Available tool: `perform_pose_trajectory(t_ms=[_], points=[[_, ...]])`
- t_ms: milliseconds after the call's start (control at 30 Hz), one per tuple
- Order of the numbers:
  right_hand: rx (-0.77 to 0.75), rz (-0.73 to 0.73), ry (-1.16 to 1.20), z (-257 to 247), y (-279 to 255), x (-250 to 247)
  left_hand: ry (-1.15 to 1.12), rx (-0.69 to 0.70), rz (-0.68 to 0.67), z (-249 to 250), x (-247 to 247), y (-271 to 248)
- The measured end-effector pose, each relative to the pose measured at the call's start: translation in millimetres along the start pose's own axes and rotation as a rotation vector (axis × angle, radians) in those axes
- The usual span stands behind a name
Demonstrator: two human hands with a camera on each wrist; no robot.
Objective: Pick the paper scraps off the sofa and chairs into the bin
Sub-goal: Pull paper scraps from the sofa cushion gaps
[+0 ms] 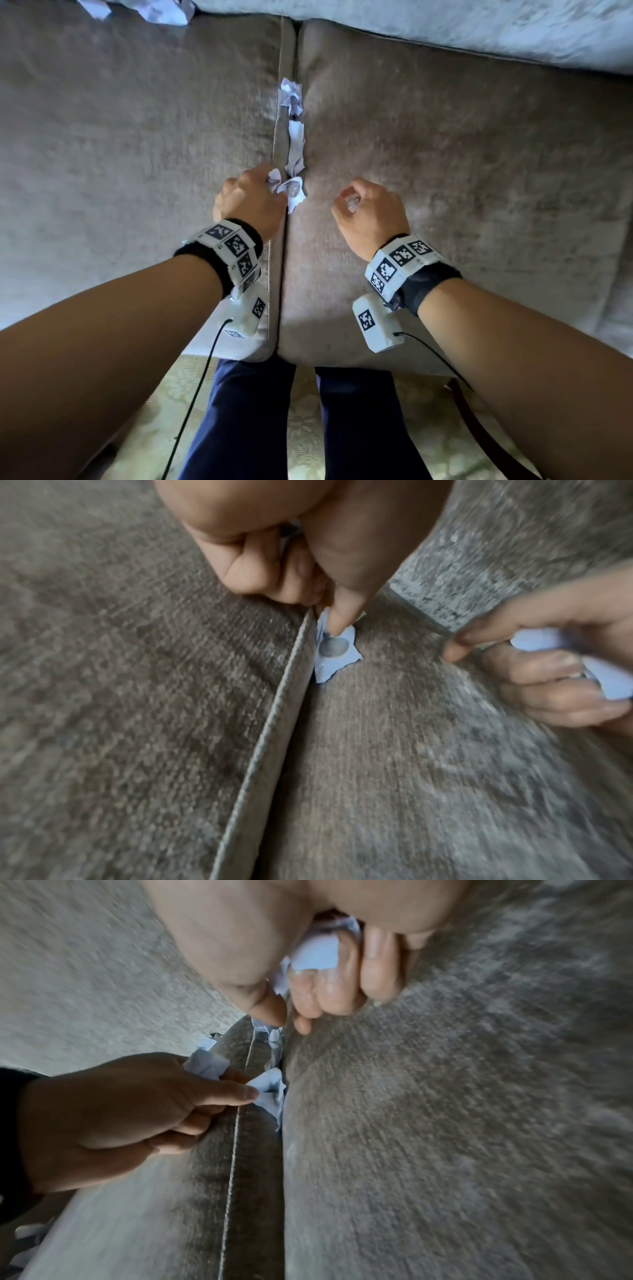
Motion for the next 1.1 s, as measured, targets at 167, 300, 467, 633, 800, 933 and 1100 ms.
perform_pose_trajectory(t_ms=[167, 300, 467, 633, 800, 933, 1100], points=[[-0.066, -0.019, -0.05, -18, 3, 8, 0.035, -0.047, 0.0, -1, 1, 5], [-0.121, -0.049, -0.062, -37, 6, 19, -0.031, -0.049, -0.021, -2, 0, 5], [-0.164, -0.075, -0.13, -59, 14, 37, -0.096, -0.048, -0.038, -12, -3, 13], [-0.178, -0.133, -0.216, -73, 16, 46, -0.105, -0.04, -0.04, -15, -2, 17], [-0.242, -0.161, -0.344, -78, 17, 57, -0.106, -0.023, -0.025, -10, -5, 17], [-0.322, -0.177, -0.446, -79, 9, 68, -0.092, 0.005, -0.021, -9, -4, 16], [-0.335, -0.193, -0.538, -78, 9, 78, -0.07, 0.008, -0.018, -8, -5, 16]])
Point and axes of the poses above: each hand's wrist, its own y-axis towards the middle knuckle, its own x-axis out of the palm, z = x × y, the point moved 10 cm from there along y, towards the middle knuckle
